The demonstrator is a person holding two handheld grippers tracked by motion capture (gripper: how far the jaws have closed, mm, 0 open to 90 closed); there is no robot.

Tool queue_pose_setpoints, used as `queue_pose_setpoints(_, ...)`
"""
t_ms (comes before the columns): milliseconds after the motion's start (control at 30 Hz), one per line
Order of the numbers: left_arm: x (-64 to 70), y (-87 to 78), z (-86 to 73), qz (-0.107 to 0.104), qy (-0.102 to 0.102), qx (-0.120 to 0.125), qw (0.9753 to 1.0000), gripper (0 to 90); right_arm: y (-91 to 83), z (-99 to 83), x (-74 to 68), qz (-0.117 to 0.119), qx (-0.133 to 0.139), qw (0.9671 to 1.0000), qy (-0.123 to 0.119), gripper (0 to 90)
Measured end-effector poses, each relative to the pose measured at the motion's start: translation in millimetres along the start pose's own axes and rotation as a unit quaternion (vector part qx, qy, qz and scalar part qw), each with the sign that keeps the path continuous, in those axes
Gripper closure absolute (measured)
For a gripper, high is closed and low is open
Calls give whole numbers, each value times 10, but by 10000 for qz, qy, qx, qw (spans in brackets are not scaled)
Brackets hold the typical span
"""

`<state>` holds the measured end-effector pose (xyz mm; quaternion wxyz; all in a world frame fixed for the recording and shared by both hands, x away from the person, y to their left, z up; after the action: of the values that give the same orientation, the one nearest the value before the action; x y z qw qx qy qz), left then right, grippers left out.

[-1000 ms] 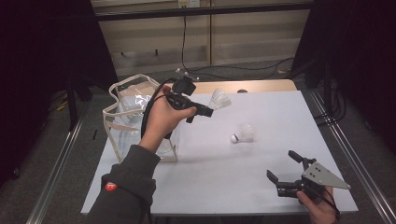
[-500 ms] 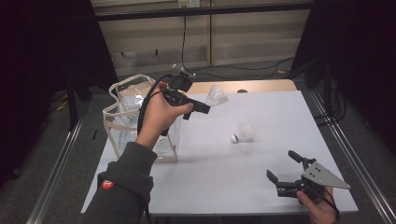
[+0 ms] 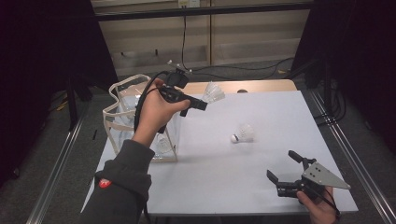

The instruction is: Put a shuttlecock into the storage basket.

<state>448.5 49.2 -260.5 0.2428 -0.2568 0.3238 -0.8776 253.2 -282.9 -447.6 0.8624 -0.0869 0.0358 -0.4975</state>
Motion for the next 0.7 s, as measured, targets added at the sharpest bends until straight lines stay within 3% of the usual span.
queue_pose_setpoints(700, -115, -137, 18, 137, -141, 105, 9998, 652, 0, 1, -4, 4, 5, 10000, -5, 5)
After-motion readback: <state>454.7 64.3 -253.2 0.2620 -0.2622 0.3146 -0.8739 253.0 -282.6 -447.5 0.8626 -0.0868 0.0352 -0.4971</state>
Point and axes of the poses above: each handheld gripper's, and its own axes: y roughly forward along the jaws, z roughly out of its top, x roughly to its right, the point moved 2 cm from there along y, roughly forward along the jaws
